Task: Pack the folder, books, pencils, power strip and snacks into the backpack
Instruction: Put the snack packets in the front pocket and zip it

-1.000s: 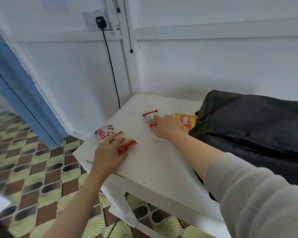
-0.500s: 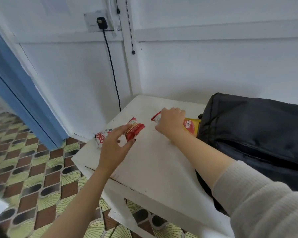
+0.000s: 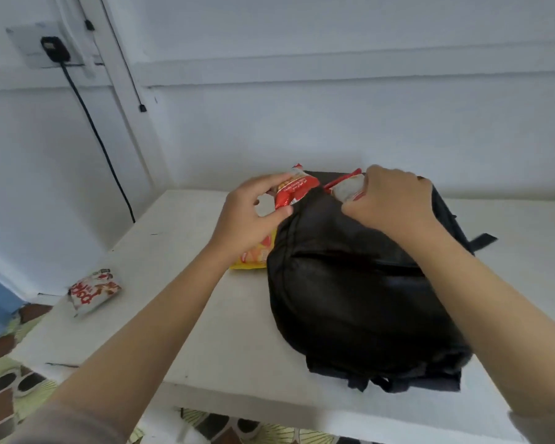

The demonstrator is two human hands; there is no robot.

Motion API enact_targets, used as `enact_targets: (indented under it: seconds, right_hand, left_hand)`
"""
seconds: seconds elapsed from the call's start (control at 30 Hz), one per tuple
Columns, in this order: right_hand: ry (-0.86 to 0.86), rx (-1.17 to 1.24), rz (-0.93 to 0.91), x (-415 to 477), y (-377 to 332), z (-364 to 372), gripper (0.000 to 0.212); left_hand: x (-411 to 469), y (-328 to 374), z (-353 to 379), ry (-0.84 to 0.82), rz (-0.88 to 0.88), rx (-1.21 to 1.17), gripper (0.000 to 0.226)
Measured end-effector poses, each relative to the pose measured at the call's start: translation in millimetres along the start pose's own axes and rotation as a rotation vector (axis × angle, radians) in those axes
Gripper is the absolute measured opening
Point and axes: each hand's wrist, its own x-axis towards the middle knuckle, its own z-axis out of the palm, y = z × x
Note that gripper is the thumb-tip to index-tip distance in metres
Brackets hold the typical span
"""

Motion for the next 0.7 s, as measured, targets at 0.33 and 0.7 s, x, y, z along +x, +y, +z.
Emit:
enact_targets:
  seconds: [0.33, 0.7]
  right_hand:
    - [-0.011, 0.015, 0.186, -28.6, 73.0, 23.8, 0.045]
    - [0.034, 0.114, 0.102, -34.7, 97.7, 41.8, 0.050]
  left_hand:
    - [20.4, 10.7, 64.1, -0.323, 0.039, 0.112, 0.056]
    - [16.4, 31.6, 66.8, -0.444, 0.400, 0.378, 0.029]
